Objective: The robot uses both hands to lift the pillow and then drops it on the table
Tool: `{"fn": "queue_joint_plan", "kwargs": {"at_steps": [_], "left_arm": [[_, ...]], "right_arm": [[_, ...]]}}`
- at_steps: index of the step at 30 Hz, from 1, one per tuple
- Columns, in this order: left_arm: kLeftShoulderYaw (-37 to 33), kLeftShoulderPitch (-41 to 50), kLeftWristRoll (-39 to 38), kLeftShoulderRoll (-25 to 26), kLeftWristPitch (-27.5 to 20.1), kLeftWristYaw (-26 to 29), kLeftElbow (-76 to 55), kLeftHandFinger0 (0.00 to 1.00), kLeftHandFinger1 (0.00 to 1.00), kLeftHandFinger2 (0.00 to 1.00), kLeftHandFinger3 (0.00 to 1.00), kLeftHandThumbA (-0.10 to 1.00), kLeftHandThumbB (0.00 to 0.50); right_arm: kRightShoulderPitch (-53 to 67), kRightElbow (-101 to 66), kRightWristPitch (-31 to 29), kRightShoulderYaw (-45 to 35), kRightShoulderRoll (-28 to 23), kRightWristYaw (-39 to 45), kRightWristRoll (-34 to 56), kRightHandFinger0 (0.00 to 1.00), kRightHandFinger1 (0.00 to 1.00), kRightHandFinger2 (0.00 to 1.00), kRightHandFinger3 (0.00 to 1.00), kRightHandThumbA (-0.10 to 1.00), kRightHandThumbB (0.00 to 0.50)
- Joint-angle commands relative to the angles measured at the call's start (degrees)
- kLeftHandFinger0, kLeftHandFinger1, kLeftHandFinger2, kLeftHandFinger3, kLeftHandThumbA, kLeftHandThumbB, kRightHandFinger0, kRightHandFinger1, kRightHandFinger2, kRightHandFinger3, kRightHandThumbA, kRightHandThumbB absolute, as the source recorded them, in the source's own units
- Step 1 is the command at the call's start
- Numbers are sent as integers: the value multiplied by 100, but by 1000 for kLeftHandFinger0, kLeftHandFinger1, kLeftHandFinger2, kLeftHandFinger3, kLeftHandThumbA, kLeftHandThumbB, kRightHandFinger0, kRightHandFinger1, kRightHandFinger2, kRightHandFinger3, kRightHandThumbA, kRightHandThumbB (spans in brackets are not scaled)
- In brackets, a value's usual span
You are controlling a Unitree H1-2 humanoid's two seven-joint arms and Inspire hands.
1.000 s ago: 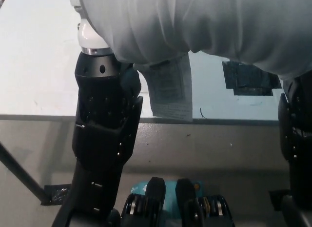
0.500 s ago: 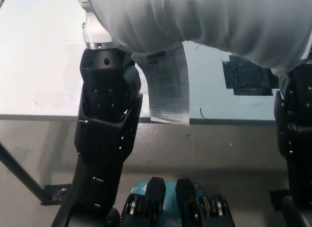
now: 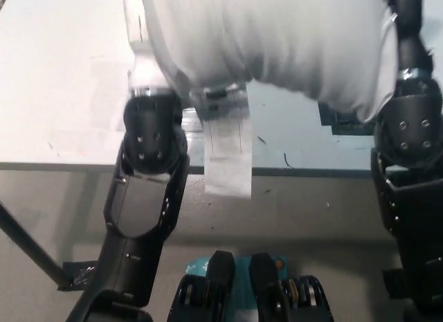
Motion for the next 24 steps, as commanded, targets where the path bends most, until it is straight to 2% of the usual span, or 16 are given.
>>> {"fn": "queue_joint_plan", "kwargs": {"at_steps": [1, 2, 4, 6, 7, 8, 11, 14, 15, 17, 18, 24], "left_arm": [[-301, -294, 376, -158, -516, -141, 308, 1000, 1000, 1000, 1000, 1000, 33], [-224, -219, 220, -168, -571, -158, 600, 1000, 1000, 1000, 1000, 1000, 44], [-226, -233, 221, -166, -612, -146, 643, 1000, 1000, 1000, 1000, 1000, 45], [-156, -159, 150, -157, -634, -102, 1014, 1000, 1000, 1000, 1000, 1000, 44], [-154, -158, 150, -151, -660, -106, 1051, 1000, 1000, 1000, 1000, 1000, 31], [-139, -154, 127, -139, -704, -122, 1151, 1000, 1000, 1000, 1000, 1000, 20], [-119, -167, 125, -140, -753, -129, 1225, 1000, 1000, 1000, 1000, 1000, 20], [-125, -58, 147, -66, -859, -164, 1402, 1000, 1000, 1000, 1000, 1000, 12], [-102, -15, 113, -60, -832, -166, 1520, 1000, 1000, 1000, 1000, 1000, 36], [-89, -12, 97, -57, -836, -164, 1577, 1000, 1000, 1000, 1000, 1000, 35], [-57, -23, 57, -38, -873, -168, 1705, 1000, 1000, 1000, 1000, 1000, 20], [24, -29, -11, -7, -1025, -162, 2022, 1000, 1000, 1000, 1000, 1000, 3]], "right_arm": [[-119, 399, -491, 268, 249, 579, 342, 1000, 1000, 1000, 1000, 1000, 305], [-46, 705, -512, 291, 245, 589, 318, 1000, 1000, 1000, 1000, 1000, 290], [-53, 734, -544, 288, 245, 589, 322, 1000, 1000, 1000, 1000, 1000, 290], [-36, 1391, -743, 202, 276, 638, 492, 1000, 1000, 1000, 1000, 1000, 318], [-45, 1463, -776, 203, 274, 625, 480, 1000, 1000, 1000, 1000, 1000, 311], [-63, 1663, -822, 194, 274, 589, 452, 1000, 1000, 1000, 1000, 1000, 325], [-85, 1784, -889, 196, 270, 567, 457, 1000, 1000, 1000, 1000, 1000, 326], [-60, 2362, -1061, 173, 303, 415, 392, 1000, 1000, 1000, 1000, 1000, 318], [-19, 2555, -1149, 152, 295, 388, 394, 1000, 1000, 1000, 1000, 1000, 285], [-25, 2639, -1198, 146, 291, 379, 388, 1000, 1000, 1000, 1000, 1000, 280], [-64, 2772, -1243, 120, 278, 424, 442, 1000, 1000, 1000, 1000, 1000, 306], [-146, 3029, -1393, 102, 232, 474, 500, 1000, 1000, 1000, 1000, 1000, 306]]}}
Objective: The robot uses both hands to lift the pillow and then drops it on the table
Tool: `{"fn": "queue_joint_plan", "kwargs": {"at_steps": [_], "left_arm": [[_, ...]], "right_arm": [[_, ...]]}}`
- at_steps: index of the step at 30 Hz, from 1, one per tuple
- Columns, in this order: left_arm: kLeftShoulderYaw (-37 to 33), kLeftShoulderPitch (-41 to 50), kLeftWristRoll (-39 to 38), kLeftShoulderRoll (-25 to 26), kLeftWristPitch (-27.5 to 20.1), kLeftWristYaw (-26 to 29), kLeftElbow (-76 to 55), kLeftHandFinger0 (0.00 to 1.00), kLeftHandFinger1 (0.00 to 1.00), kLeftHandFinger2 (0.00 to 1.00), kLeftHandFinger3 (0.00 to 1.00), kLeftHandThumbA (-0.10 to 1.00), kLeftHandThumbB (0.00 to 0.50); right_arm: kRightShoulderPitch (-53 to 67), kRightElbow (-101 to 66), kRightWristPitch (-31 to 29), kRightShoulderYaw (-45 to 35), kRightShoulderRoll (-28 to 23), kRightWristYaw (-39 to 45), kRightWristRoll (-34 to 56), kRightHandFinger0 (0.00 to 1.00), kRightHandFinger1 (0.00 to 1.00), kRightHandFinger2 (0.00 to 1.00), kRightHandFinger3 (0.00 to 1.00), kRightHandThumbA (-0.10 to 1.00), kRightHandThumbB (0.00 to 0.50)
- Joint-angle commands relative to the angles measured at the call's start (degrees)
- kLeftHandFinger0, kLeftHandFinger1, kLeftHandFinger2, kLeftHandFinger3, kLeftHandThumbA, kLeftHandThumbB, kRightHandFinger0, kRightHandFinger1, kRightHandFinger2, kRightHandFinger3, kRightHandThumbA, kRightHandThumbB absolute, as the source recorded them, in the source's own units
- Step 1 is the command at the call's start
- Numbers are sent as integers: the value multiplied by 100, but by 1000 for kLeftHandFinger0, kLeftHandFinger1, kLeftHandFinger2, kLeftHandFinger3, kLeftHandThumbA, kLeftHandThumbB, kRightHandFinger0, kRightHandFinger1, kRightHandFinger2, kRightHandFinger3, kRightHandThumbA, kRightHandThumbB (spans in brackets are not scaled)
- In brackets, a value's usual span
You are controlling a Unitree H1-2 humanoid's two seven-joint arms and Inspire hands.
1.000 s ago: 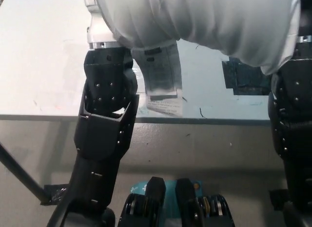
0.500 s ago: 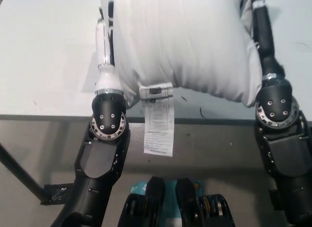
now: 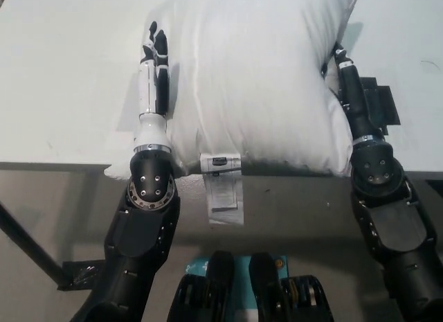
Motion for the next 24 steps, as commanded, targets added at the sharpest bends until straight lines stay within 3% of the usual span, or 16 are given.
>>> {"fn": "queue_joint_plan", "kwargs": {"at_steps": [1, 5, 7, 9, 11, 16, 17, 20, 22, 24], "left_arm": [[-84, -287, -6, -127, -510, -195, 31, 1000, 1000, 1000, 1000, 1000, 3], [-148, -445, 239, 64, -682, -60, 608, 1000, 1000, 1000, 1000, 1000, 54], [-150, -464, 240, 67, -726, -50, 659, 1000, 1000, 1000, 1000, 1000, 55], [-276, -580, 501, 305, -844, 30, 1046, 1000, 1000, 1000, 1000, 1000, 16], [-349, -612, 615, 449, -746, 77, 1181, 1000, 1000, 1000, 1000, 1000, 33], [-394, -742, 605, 643, -788, 43, 1338, 1000, 1000, 1000, 1000, 1000, 47], [-377, -770, 583, 677, -836, 58, 1350, 1000, 1000, 1000, 1000, 1000, 51], [-352, -798, 468, 782, -855, 23, 1267, 1000, 1000, 1000, 1000, 1000, 45], [-390, -769, 489, 870, -855, -24, 1134, 1000, 1000, 1000, 1000, 1000, 46], [-420, -713, 505, 965, -855, -91, 968, 1000, 1000, 1000, 1000, 1000, 18]], "right_arm": [[-391, -39, -684, 106, 201, 335, 103, 1000, 1000, 1000, 1000, 1000, 306], [-454, 41, -674, 117, 149, 402, 108, 1000, 1000, 1000, 1000, 1000, 294], [-456, 49, -684, 112, 150, 407, 105, 1000, 1000, 1000, 1000, 1000, 293], [-542, -61, -445, 146, 17, 493, 28, 1000, 1000, 1000, 1000, 1000, 282], [-583, -136, -328, 164, -114, 555, -35, 1000, 1000, 1000, 1000, 1000, 288], [-717, -212, -345, 193, -484, 762, -86, 1000, 1000, 1000, 1000, 1000, 335], [-734, -251, -287, 160, -587, 858, -24, 1000, 1000, 1000, 1000, 1000, 375], [-713, -316, -294, 130, -883, 1113, 51, 1000, 1000, 1000, 1000, 1000, 326], [-663, -273, -362, 93, -1064, 1192, 65, 1000, 1000, 1000, 1000, 1000, 329], [-590, -189, -575, 74, -1296, 1222, 5, 1000, 1000, 1000, 1000, 1000, 364]]}}
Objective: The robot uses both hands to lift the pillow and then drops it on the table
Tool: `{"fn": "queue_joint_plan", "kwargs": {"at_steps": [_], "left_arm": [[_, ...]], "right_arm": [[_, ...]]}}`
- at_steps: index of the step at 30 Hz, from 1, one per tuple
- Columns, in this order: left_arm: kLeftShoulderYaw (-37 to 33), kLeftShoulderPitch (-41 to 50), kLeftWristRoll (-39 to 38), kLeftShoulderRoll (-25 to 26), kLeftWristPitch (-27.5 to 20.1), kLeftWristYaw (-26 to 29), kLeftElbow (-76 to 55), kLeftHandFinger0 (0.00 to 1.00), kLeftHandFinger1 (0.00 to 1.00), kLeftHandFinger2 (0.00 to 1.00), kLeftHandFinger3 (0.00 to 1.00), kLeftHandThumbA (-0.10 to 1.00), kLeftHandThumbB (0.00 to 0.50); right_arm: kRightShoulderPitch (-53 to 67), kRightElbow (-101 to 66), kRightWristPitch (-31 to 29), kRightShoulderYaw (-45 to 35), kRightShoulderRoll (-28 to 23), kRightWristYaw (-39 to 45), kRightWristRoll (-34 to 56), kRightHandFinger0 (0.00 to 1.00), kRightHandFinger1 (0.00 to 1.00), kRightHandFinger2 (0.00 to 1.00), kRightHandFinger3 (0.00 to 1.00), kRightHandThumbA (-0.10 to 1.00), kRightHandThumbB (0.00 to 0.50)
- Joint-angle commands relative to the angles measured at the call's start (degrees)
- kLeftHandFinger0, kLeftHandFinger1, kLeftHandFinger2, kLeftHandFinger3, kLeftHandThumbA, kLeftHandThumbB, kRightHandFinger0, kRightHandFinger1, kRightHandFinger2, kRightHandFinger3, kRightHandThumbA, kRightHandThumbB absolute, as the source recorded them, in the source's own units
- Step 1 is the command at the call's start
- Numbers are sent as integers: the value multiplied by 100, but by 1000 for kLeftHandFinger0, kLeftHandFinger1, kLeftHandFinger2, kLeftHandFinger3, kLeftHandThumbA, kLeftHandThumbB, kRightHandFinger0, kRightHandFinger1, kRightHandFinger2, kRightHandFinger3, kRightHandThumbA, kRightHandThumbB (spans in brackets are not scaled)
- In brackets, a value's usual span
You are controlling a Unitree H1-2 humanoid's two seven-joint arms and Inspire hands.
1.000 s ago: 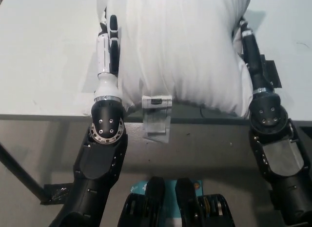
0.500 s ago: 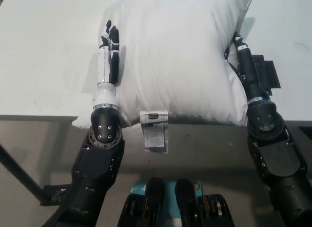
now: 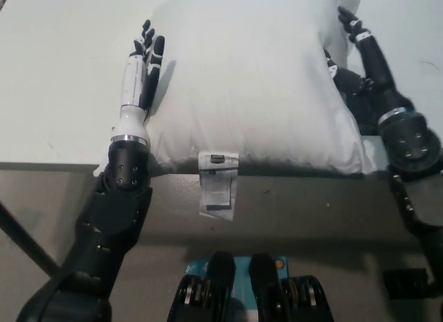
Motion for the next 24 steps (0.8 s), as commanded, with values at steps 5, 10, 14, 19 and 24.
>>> {"fn": "queue_joint_plan", "kwargs": {"at_steps": [5, 10, 14, 19, 24], "left_arm": [[-3, 116, 31, 472, -198, -199, -988, 1000, 1000, 1000, 1000, 1000, 6], [204, 388, -123, 704, -198, -332, -1649, 1000, 1000, 1000, 1000, 1000, 74], [277, 578, -205, 831, -198, -480, -2223, 1000, 1000, 1000, 1000, 1000, 73], [313, 1329, -441, 782, -198, -579, -3449, 1000, 1000, 1000, 1000, 1000, 71], [514, 2237, -606, 507, -194, -410, -4387, 1000, 1000, 1000, 1000, 1000, 24]], "right_arm": [[26, 650, -2333, -486, -626, -192, 219, 1000, 1000, 1000, 1000, 906, 331], [275, 306, -2381, -624, -850, -219, 153, 1000, 1000, 1000, 1000, 956, 303], [407, -104, -2380, -783, -1032, 28, 325, 1000, 1000, 1000, 1000, 1000, 310], [1065, -1683, -1700, -914, -1260, 353, 426, 1000, 1000, 1000, 1000, 922, 281], [2076, -3373, -675, -893, -1256, 454, 194, 1000, 1000, 1000, 1000, 834, 269]]}}
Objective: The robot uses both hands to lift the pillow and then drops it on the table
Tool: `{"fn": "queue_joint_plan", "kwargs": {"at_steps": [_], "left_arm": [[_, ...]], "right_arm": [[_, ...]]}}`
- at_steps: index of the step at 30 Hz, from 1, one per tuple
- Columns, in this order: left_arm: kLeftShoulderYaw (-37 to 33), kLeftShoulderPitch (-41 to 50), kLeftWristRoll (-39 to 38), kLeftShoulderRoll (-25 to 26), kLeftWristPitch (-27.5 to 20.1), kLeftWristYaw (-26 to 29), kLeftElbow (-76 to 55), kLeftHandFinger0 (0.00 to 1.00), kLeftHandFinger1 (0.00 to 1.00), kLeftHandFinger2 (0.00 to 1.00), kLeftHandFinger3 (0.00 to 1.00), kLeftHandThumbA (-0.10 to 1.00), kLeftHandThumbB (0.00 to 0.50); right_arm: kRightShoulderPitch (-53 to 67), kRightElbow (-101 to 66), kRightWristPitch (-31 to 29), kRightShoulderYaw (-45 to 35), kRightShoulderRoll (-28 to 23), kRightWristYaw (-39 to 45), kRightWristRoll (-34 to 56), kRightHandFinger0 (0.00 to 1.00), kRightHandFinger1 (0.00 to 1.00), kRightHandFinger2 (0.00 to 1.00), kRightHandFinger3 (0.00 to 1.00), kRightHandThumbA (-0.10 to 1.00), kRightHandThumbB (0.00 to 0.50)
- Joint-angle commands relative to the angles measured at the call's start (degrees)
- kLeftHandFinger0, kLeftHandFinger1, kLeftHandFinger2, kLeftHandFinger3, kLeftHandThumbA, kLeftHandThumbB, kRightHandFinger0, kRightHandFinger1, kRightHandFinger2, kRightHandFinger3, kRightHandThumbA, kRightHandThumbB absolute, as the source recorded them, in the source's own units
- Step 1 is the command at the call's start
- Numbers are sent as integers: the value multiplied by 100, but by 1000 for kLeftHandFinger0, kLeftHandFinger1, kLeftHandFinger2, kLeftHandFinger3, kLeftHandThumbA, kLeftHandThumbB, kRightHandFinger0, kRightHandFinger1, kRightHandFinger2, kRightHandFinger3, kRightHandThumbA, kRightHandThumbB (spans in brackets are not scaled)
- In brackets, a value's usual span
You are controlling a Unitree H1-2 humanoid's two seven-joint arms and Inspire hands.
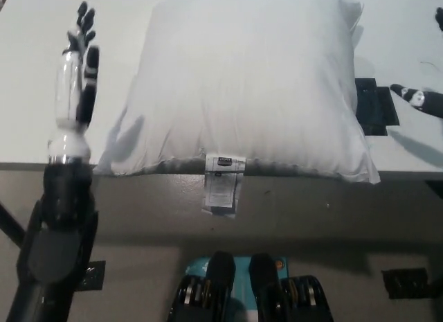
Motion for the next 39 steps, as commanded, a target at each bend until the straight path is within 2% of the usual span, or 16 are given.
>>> {"fn": "queue_joint_plan", "kwargs": {"at_steps": [1, 3, 4, 9, 10, 12, 13, 16, 18, 21, 25, 31, 32, 33, 35, 39], "left_arm": [[272, 769, -407, -145, -200, -88, -1342, 1000, 1000, 1000, 1000, 1000, 23], [301, 970, -421, -226, -200, -61, -1470, 1000, 1000, 1000, 1000, 1000, 26], [350, 1432, -670, -366, -201, -61, -1745, 1000, 1000, 1000, 1000, 1000, 15], [404, 2235, -706, -444, -201, -123, -2013, 1000, 1000, 1000, 1000, 1000, 1], [413, 2364, -663, -436, -201, -119, -2020, 1000, 1000, 1000, 1000, 1000, 24], [487, 2549, -619, -422, -201, -103, -2009, 1000, 1000, 1000, 1000, 1000, 29], [556, 2783, -705, -464, -201, -159, -1922, 1000, 1000, 1000, 1000, 1000, 66], [573, 2978, -733, -460, -201, -344, -1526, 1000, 1000, 1000, 1000, 1000, 120], [577, 3091, -790, -542, -201, -435, -1351, 1000, 1000, 1000, 1000, 1000, 113], [697, 3250, -1284, -799, -201, -985, -1039, 1000, 1000, 1000, 1000, 1000, 68], [864, 3376, -1394, -1111, -201, -1317, -729, 1000, 1000, 1000, 1000, 1000, 55], [881, 3169, -1263, -1265, -201, -1622, -287, 1000, 1000, 1000, 1000, 1000, 61], [855, 3098, -1156, -1219, -201, -1566, -256, 1000, 1000, 1000, 1000, 1000, 111], [852, 3053, -1136, -1202, -201, -1567, -230, 1000, 1000, 1000, 1000, 1000, 121], [851, 3004, -1090, -1184, -201, -1569, -197, 1000, 1000, 1000, 1000, 1000, 126], [752, 3007, -871, -1141, -201, -1452, -284, 1000, 1000, 1000, 1000, 1000, 121]], "right_arm": [[820, -2136, 631, -139, -334, 375, 23, 1000, 1000, 1000, 1000, 848, 266], [1046, -2427, 710, -123, -398, 468, 40, 1000, 1000, 1000, 1000, 868, 274], [1573, -2787, 633, -26, -455, 569, -119, 1000, 1000, 1000, 1000, 943, 286], [2431, -3229, 608, 211, -324, 643, -472, 1000, 1000, 1000, 1000, 1000, 288], [2547, -3211, 558, 252, -276, 627, -518, 1000, 1000, 1000, 1000, 1000, 267], [2695, -3125, 544, 345, -167, 614, -549, 1000, 1000, 1000, 1000, 1000, 259], [2943, -2835, 266, 380, 27, 466, -486, 1000, 1000, 1000, 1000, 1000, 188], [3248, -2369, -191, 360, 245, 226, -428, 1000, 1000, 1000, 1000, 1000, 148], [3355, -2207, -293, 289, 344, 183, -350, 1000, 1000, 1000, 1000, 1000, 142], [3492, -1913, -535, 285, 532, 211, -209, 1000, 1000, 1000, 1000, 1000, 130], [3498, -1970, -290, 408, 506, 479, -276, 1000, 1000, 1000, 1000, 1000, 119], [3470, -1969, 26, 489, 474, 464, -664, 1000, 1000, 1000, 1000, 1000, 145], [3453, -1919, 40, 481, 455, 460, -685, 1000, 1000, 1000, 1000, 1000, 190], [3446, -1875, -20, 481, 459, 400, -798, 1000, 1000, 1000, 1000, 1000, 198], [3428, -1876, 93, 482, 495, 362, -922, 1000, 1000, 1000, 1000, 1000, 256], [3371, -1923, 337, 441, 554, 455, -746, 1000, 1000, 1000, 1000, 1000, 207]]}}
